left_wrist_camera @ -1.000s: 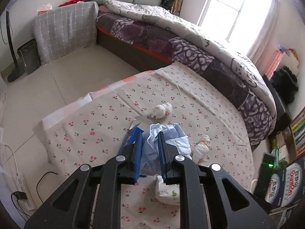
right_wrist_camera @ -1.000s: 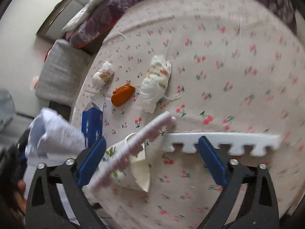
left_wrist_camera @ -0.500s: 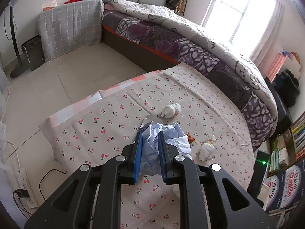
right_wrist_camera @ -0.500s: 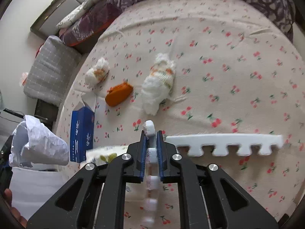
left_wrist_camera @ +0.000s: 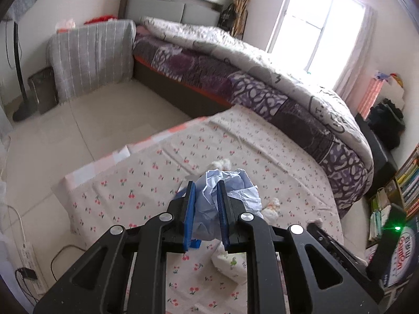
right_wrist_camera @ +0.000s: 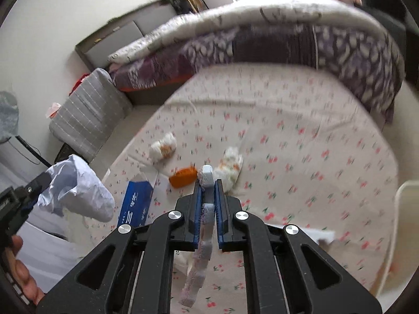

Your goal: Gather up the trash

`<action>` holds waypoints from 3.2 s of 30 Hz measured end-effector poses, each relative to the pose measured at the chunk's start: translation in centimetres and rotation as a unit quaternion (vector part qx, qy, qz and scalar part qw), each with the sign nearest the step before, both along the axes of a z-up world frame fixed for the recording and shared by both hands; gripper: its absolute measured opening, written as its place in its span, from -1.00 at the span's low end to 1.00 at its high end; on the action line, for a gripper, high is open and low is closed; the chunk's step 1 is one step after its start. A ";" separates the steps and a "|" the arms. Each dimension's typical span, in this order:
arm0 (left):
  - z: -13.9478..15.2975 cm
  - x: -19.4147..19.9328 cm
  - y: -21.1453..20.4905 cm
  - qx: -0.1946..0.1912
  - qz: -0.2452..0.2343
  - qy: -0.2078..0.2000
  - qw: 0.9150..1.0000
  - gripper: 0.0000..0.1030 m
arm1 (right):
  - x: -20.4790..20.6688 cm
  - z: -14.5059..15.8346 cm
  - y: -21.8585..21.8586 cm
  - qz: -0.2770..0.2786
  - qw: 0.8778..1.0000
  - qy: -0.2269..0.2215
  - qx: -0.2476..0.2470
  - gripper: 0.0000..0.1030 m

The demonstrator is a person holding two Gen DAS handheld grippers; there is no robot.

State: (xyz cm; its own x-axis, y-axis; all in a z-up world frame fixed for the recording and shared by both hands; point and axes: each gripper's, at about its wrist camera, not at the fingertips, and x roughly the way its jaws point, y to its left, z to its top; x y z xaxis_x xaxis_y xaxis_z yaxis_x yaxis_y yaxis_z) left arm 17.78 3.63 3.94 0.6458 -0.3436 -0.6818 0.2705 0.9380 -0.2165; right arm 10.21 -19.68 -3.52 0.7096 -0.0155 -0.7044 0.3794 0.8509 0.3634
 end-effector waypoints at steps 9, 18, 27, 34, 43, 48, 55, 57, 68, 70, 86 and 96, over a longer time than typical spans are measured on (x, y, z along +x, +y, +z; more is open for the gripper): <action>1.6 -2.1 -2.8 0.011 -0.014 -0.048 0.999 -0.67 | -3.3 3.5 -1.3 -0.008 0.997 -0.033 -0.072 -0.83; 1.8 -3.7 -6.2 0.020 -0.043 -0.060 0.997 -0.67 | -6.2 4.6 -4.1 -0.033 0.995 -0.035 -0.091 -0.83; 1.6 -5.2 -9.5 0.023 -0.072 -0.064 0.995 -0.67 | -8.8 5.5 -6.7 -0.062 0.992 -0.036 -0.101 -0.83; 1.6 -6.7 -12.3 0.025 -0.097 -0.066 0.993 -0.67 | -11.1 6.0 -9.2 -0.093 0.990 -0.033 -0.103 -0.83; 1.3 -9.1 -16.0 0.031 -0.137 -0.072 0.987 -0.67 | -14.2 6.0 -12.7 -0.139 0.985 -0.016 -0.101 -0.83; 0.9 -10.5 -18.0 0.038 -0.160 -0.075 0.984 -0.67 | -16.0 5.6 -14.9 -0.170 0.981 0.007 -0.093 -0.83; -0.2 -13.1 -21.3 0.048 -0.205 -0.074 0.975 -0.67 | -18.5 4.5 -18.3 -0.215 0.972 0.048 -0.081 -0.83; -0.5 -13.8 -22.2 0.049 -0.218 -0.072 0.972 -0.67 | -19.3 4.3 -19.1 -0.224 0.970 0.053 -0.078 -0.83; -2.1 -18.1 -26.8 0.053 -0.284 -0.064 0.955 -0.67 | -22.8 3.9 -22.3 -0.267 0.959 0.072 -0.065 -0.75; -2.4 -18.9 -27.6 0.054 -0.295 -0.062 0.952 -0.67 | -23.3 3.7 -22.8 -0.277 0.956 0.077 -0.063 -0.66; -4.9 -23.4 -32.1 0.051 -0.365 -0.022 0.929 -0.67 | -27.3 4.3 -25.6 -0.341 0.936 0.061 -0.059 0.10; -5.4 -24.7 -33.0 0.023 -0.387 -0.004 0.922 0.27 | -27.6 4.6 -25.7 -0.352 0.931 0.061 -0.074 0.31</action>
State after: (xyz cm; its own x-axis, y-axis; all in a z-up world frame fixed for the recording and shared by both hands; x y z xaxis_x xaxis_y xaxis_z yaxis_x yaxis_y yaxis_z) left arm -6.94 -29.40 -1.43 0.2241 -0.6748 -0.7031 0.8642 0.4711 -0.1767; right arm -17.36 -45.41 1.06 0.4011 -0.5499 -0.7326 0.8931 0.4127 0.1792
